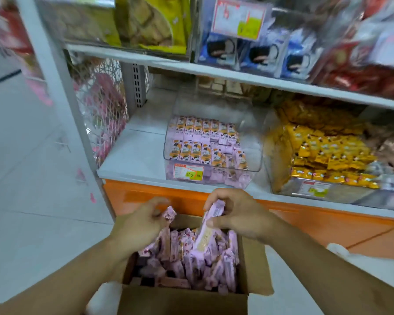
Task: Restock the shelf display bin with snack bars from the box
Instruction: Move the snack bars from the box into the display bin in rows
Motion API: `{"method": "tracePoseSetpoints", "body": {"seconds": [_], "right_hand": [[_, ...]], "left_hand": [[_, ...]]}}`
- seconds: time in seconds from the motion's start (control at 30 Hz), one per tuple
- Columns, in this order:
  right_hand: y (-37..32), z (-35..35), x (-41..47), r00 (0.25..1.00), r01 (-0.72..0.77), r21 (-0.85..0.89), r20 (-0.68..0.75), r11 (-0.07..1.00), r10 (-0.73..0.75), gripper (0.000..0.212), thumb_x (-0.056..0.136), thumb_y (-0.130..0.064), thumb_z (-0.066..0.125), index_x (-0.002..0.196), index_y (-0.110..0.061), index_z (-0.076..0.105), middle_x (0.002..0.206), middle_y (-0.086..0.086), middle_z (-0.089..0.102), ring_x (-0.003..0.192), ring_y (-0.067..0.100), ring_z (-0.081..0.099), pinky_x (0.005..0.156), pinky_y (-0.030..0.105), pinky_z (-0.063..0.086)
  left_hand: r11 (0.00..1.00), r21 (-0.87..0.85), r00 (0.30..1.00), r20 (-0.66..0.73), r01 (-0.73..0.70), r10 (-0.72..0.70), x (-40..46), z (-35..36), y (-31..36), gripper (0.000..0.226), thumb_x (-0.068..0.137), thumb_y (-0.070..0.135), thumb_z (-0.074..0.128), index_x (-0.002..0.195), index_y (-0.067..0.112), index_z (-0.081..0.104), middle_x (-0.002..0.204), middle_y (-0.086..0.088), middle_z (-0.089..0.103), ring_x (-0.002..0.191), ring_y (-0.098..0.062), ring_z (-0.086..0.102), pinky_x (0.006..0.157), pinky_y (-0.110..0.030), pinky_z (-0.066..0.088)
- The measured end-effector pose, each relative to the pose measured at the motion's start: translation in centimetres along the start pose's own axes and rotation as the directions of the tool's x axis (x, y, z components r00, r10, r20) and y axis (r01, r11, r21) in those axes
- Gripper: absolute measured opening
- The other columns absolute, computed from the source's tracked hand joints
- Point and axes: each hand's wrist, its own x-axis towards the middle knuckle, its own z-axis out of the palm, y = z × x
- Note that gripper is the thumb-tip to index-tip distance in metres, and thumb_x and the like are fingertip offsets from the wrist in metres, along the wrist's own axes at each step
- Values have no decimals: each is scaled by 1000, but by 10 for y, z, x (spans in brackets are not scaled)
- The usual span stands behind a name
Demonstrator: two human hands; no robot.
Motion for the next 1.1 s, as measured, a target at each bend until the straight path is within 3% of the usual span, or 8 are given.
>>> {"method": "tracePoseSetpoints", "body": {"seconds": [0.13,0.37,0.43,0.5,0.67,0.77,0.87,1.1], "right_hand": [[-52,-26,-42,980,199,191,-54,961,-192,24,85,-2,84,99,-16,71,112,14,69,96,23,68,83,37,58],[-91,-29,-61,906,418,309,-203,854,-371,33,78,15,80,105,-1,68,127,4,73,127,16,65,97,30,55],[-96,-30,-61,909,407,262,-210,875,-359,36,80,15,79,108,-4,70,130,-1,73,130,13,63,103,32,54],[-98,-31,-59,912,389,177,-217,904,-349,40,82,6,83,112,-18,74,130,-5,72,129,11,62,105,32,53],[-94,-29,-46,929,257,70,-294,964,-226,53,86,-18,86,123,-51,69,118,-23,64,99,11,69,85,33,58],[-93,-23,-36,939,257,247,-292,934,-181,39,89,-15,83,119,-37,74,120,-1,67,87,22,73,70,41,60],[-90,-20,-27,929,234,205,-336,950,-157,33,81,-36,87,111,-33,74,113,1,73,101,22,73,89,46,61],[-87,-38,-37,933,330,423,-281,844,-224,47,81,2,81,120,-23,72,118,20,66,97,25,65,89,38,57]], "left_hand": [[953,-293,995,52,-69,88,-27,-29,74,35,97,4,58,107,28,80,117,8,77,106,-30,68,78,-28,47],[893,-441,948,239,-86,210,-80,-51,136,25,71,55,84,92,42,83,95,18,80,93,0,73,98,-29,49],[925,-359,912,327,-123,249,-79,-55,136,46,78,59,82,104,22,81,97,-2,78,93,-18,72,95,-38,50],[923,-369,905,348,-110,246,-72,-57,132,57,80,58,80,121,18,74,121,-14,73,116,-33,66,115,-53,41],[857,-511,931,280,-64,236,-58,-55,127,51,78,36,82,128,26,73,126,0,75,123,-17,68,116,-42,43],[844,-528,965,161,-91,205,-51,-52,125,54,71,32,87,123,28,75,119,-1,78,116,-19,72,112,-44,48],[860,-498,973,118,-115,198,-54,-49,130,53,69,33,92,120,32,76,117,3,78,113,-13,72,108,-41,51],[814,-581,992,115,23,54,-60,-61,133,23,80,29,81,101,37,82,104,8,81,104,-4,74,102,-32,48]]}}
